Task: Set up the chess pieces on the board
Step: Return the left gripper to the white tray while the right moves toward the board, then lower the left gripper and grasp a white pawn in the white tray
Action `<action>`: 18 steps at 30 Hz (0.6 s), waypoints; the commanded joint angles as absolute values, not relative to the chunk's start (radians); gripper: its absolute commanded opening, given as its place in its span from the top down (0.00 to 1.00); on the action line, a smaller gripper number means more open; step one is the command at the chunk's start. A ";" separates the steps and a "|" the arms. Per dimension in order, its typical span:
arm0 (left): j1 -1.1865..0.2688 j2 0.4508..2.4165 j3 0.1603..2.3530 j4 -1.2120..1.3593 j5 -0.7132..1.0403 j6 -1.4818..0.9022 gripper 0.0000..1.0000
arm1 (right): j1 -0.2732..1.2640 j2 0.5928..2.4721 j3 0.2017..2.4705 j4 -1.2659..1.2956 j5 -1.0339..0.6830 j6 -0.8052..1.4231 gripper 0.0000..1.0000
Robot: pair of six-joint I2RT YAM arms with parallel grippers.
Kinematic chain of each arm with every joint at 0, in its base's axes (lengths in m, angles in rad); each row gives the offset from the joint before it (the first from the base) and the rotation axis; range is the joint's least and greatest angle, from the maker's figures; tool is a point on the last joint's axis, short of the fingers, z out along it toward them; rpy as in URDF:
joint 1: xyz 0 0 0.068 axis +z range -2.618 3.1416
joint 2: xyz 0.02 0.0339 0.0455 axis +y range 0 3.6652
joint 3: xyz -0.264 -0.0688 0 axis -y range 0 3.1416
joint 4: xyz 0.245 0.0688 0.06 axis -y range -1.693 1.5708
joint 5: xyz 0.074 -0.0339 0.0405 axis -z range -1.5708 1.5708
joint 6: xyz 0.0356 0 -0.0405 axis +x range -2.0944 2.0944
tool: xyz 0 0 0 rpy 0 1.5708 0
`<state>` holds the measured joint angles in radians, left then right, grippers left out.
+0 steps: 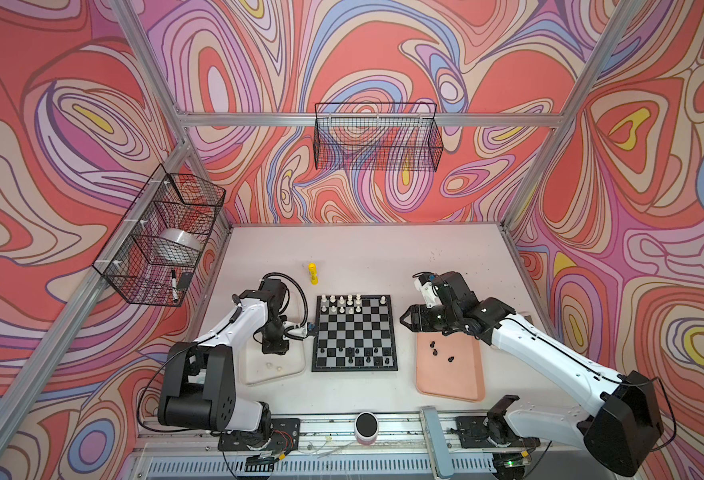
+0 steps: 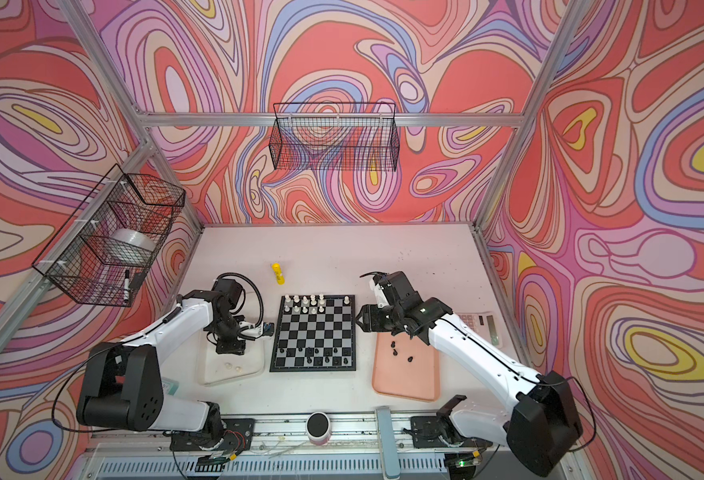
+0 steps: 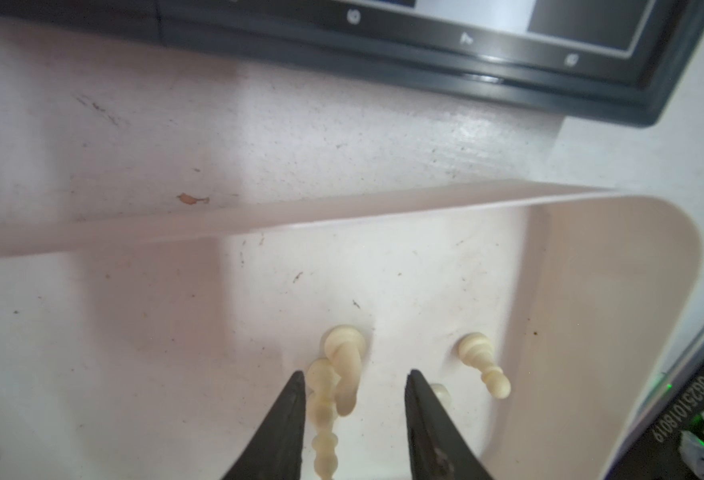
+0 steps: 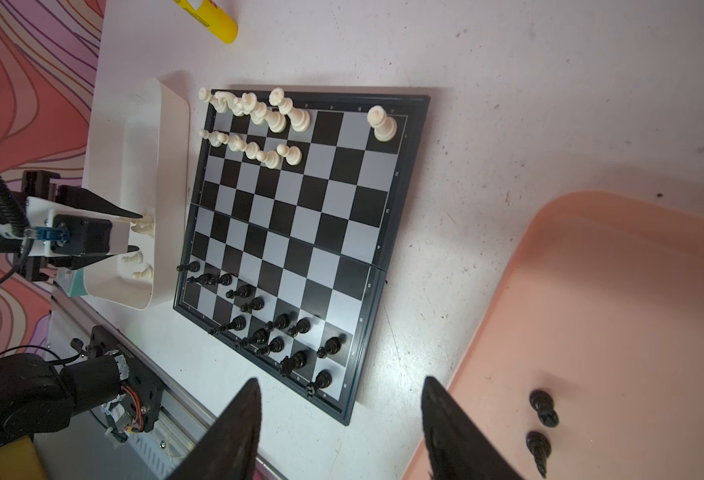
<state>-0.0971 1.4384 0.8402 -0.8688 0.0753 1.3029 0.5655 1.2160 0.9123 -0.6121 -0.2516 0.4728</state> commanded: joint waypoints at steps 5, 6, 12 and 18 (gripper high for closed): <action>-0.092 1.449 0.812 -0.852 0.063 1.351 0.66 | 0.575 1.220 0.897 -0.599 -0.236 0.478 0.37; -0.092 1.448 0.809 -0.849 0.063 1.352 0.67 | 0.574 1.220 0.897 -0.600 -0.236 0.478 0.37; -0.092 1.440 0.801 -0.844 0.068 1.356 0.71 | 0.575 1.215 0.898 -0.603 -0.233 0.477 0.37; -0.092 1.438 0.801 -0.838 0.070 1.358 0.74 | 0.575 1.210 0.896 -0.607 -0.230 0.480 0.37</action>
<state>-0.0971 1.4406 0.8097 -0.8364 0.0692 1.3170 0.5705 1.2160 0.9092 -0.6125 -0.2466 0.4732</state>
